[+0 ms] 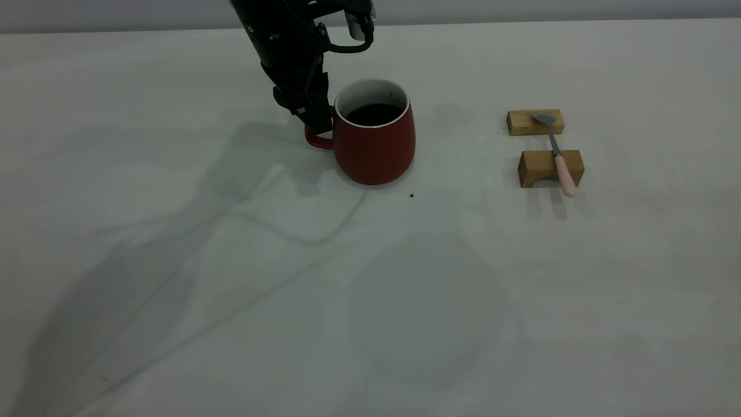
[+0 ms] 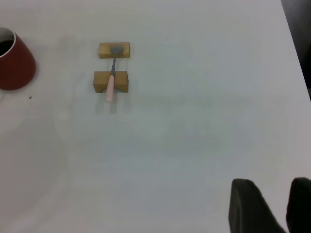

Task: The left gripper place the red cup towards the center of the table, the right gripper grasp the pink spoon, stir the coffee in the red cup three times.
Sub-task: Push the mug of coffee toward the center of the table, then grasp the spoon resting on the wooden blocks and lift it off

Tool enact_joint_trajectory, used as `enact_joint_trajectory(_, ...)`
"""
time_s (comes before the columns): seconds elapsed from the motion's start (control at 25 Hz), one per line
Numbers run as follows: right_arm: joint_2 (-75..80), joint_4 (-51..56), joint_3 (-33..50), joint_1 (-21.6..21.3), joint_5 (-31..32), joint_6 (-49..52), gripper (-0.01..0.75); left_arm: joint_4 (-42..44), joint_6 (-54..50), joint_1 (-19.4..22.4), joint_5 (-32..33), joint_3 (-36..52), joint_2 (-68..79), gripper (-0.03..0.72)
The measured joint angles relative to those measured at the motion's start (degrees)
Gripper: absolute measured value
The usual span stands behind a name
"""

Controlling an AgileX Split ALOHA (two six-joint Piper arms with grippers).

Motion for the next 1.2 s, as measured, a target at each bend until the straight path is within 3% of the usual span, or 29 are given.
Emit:
enact_joint_trajectory(0.44, 0.00, 0.00, 0.00, 0.00, 0.00, 0.00, 0.237, 7.97, -2.93, 2.29, 2.89, 0.00, 0.00, 0.355)
enact_joint_trajectory(0.72, 0.00, 0.00, 0.00, 0.00, 0.00, 0.00, 0.237, 12.40, -6.88, 3.05, 11.67, 0.00, -5.11, 0.355)
enact_joint_trajectory(0.92, 0.00, 0.00, 0.00, 0.00, 0.00, 0.00, 0.237, 14.81, -15.33, 4.74, 21.73, 0.00, -17.55, 0.355)
enact_joint_trajectory(1.2, 0.00, 0.02, 0.00, 0.00, 0.00, 0.00, 0.237, 14.81, -34.68, 8.98, 22.39, 0.31, -36.88, 0.355)
